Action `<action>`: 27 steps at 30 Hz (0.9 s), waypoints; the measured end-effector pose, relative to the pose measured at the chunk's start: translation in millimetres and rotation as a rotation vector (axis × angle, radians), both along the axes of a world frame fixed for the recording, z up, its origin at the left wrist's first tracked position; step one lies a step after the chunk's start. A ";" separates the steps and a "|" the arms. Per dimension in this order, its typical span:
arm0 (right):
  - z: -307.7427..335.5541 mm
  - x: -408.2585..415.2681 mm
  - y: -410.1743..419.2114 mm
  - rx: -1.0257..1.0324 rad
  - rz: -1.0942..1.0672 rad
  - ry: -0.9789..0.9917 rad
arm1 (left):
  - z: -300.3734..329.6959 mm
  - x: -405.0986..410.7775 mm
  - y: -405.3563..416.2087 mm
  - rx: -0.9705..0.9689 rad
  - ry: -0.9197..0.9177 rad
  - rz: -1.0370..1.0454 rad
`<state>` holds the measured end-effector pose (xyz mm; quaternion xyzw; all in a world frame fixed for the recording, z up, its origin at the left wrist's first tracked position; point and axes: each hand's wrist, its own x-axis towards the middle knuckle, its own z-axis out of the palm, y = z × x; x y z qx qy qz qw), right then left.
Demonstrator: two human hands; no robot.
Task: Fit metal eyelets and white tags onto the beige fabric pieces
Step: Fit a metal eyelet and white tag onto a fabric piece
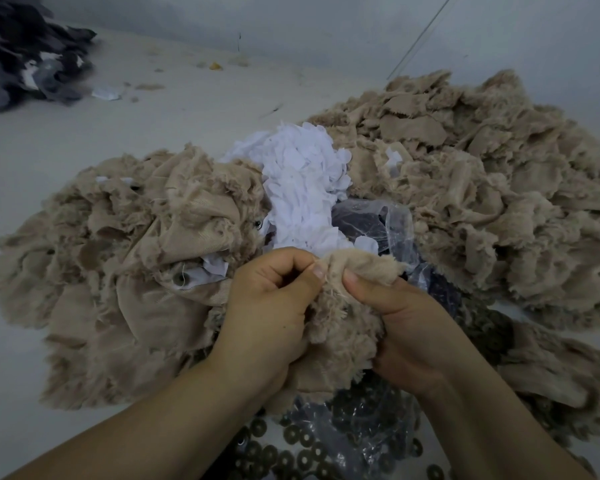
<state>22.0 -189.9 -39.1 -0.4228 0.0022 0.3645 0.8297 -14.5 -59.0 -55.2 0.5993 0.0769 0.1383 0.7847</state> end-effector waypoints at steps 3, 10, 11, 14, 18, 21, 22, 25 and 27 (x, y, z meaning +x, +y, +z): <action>0.0 0.9 -0.1 -0.008 0.016 0.003 | 0.3 0.4 1.1 0.024 0.005 0.008; -2.4 3.1 0.1 -0.034 -0.013 -0.017 | 2.7 -1.0 -0.3 0.055 -0.025 -0.001; -2.4 4.7 -1.7 -0.030 0.010 -0.018 | 1.7 0.4 0.6 0.055 -0.018 0.002; -0.4 10.2 -9.0 0.045 0.112 -0.019 | -0.5 3.5 4.9 -0.028 0.035 -0.014; -9.6 19.9 -16.5 -0.140 0.153 -0.255 | -1.0 4.3 9.5 -0.026 0.057 -0.035; -17.4 22.3 -18.9 -0.354 0.132 -0.496 | -3.0 4.6 10.3 -0.029 0.073 -0.061; -17.9 21.6 -18.9 -0.374 0.113 -0.524 | -3.2 4.8 10.6 -0.037 0.079 -0.067; -19.4 22.4 -18.5 -0.413 -0.049 -0.469 | -3.5 5.7 13.2 -0.052 0.070 -0.067; -19.9 22.4 -19.6 -0.453 -0.149 -0.456 | -3.3 5.7 13.9 -0.066 0.053 -0.085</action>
